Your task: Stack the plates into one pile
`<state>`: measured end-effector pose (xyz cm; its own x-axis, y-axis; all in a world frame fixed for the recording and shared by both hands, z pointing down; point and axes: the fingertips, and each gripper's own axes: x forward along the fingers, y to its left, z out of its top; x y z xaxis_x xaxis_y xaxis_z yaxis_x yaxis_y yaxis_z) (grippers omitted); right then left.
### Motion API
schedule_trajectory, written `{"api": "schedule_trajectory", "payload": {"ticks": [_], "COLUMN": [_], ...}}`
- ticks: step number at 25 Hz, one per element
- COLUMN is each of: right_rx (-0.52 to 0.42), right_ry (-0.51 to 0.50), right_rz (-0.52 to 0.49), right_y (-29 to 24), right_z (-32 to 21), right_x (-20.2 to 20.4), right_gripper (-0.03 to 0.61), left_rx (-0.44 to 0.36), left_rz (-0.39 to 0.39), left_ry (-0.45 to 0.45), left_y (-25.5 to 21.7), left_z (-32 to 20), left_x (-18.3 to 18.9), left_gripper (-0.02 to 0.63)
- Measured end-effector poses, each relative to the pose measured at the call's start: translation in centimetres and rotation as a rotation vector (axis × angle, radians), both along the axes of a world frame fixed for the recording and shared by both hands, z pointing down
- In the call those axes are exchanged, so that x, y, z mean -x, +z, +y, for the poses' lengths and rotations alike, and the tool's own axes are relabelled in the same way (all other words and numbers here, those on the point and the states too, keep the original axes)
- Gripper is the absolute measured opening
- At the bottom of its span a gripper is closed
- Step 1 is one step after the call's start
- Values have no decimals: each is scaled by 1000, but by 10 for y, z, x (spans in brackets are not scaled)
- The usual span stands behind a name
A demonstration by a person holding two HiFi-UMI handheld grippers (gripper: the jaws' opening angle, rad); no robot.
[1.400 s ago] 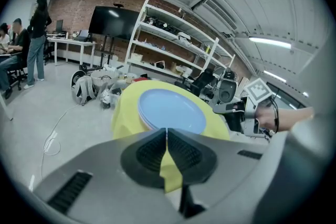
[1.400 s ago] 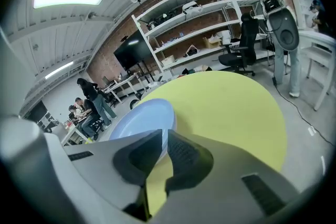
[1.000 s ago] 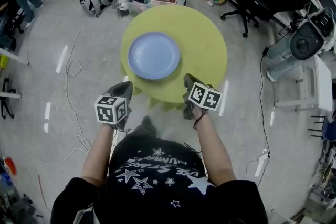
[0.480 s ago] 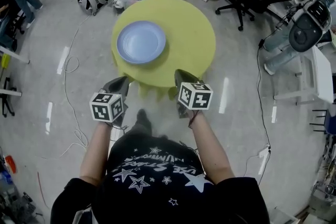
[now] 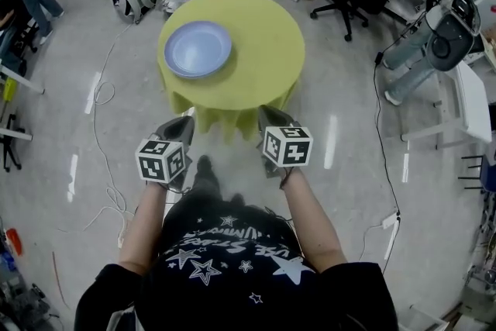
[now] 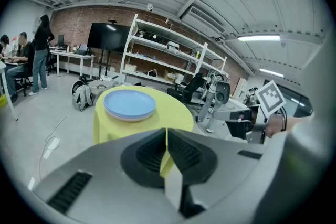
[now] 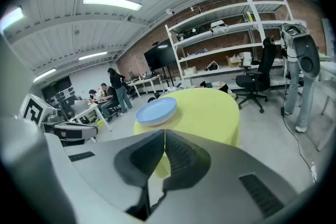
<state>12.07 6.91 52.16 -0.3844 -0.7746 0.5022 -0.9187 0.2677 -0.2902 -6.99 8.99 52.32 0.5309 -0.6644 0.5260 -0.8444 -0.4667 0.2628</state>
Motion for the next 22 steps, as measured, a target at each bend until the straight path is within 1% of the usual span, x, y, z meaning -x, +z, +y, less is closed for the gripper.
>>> {"api": "schedule_trajectory", "payload": {"ticks": [9, 22], "right_rx": [-20, -26], "right_ry": [-17, -22], "right_rz": [9, 7], "right_y": [-2, -5], "right_z": [34, 69], "right_x": [-7, -3], "right_gripper": [15, 15], "left_rx": [0, -8], "left_rz": [9, 13], "left_ry": [12, 24], "left_y": [2, -4], "left_z": [45, 77], "left_x": [-18, -25], "left_gripper": [23, 23]}}
